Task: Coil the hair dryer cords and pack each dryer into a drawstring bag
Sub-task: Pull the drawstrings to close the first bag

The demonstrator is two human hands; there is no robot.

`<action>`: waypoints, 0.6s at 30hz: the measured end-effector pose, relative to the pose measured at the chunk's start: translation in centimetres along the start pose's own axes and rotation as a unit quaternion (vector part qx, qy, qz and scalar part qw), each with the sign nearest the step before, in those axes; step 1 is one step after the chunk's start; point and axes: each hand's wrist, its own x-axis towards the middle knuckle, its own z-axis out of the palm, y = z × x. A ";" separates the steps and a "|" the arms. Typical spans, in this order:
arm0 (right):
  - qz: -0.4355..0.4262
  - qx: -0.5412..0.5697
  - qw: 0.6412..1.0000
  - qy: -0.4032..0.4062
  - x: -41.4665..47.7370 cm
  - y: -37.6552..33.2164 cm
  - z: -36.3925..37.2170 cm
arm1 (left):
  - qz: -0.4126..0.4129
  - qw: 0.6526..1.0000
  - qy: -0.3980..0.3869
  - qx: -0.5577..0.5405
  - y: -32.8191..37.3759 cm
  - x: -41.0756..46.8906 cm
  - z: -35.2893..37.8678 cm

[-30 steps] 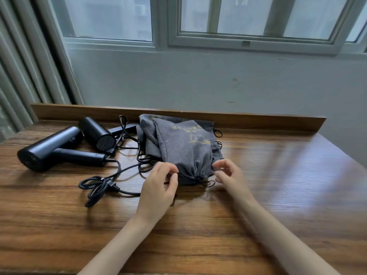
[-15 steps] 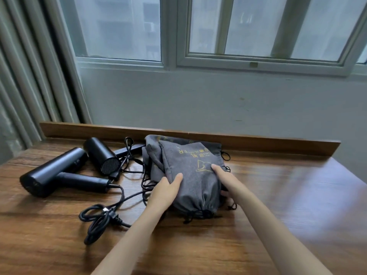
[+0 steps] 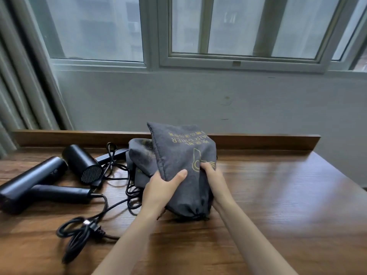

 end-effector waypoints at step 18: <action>-0.099 -0.052 0.983 0.145 -6.6 -4.2 -15.0 | -0.173 0.890 -0.275 -0.319 5.8 -6.4 14.3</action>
